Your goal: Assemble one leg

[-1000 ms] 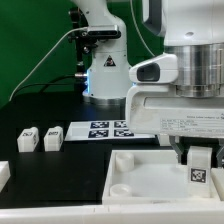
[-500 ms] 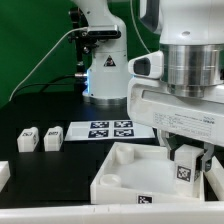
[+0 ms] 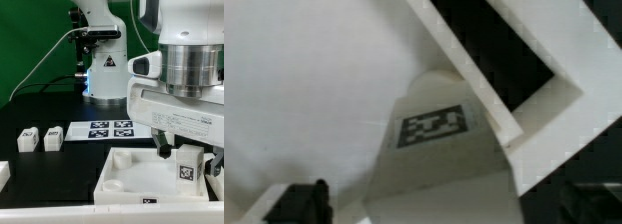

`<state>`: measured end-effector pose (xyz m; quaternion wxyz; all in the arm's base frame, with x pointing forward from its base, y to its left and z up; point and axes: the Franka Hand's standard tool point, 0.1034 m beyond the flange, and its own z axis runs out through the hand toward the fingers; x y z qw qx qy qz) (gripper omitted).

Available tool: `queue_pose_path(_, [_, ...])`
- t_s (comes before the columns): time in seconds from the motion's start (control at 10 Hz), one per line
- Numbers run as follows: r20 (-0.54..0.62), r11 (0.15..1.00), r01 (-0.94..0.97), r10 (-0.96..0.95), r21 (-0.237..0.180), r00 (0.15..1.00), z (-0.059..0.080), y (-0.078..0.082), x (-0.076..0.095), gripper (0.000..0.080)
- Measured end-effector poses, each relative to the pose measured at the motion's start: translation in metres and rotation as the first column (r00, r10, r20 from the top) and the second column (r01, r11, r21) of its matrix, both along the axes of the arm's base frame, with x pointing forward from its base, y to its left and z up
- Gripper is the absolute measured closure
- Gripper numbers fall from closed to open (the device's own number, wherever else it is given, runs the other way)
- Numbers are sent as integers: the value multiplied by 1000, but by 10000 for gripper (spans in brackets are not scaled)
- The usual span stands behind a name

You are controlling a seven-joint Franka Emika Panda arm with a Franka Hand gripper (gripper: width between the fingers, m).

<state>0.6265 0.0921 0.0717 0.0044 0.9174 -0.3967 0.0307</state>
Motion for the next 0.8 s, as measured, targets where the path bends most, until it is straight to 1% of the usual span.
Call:
queue_pose_path(0.2, [11,1000,-12,12,7,1000,8,1,-5,151])
queue_pose_path(0.4, [24,1000,-9,9,16,1000,19,1,-5,150])
queue_pose_path(0.8, [22,1000,-8,8,15,1000,17,1,-5,150])
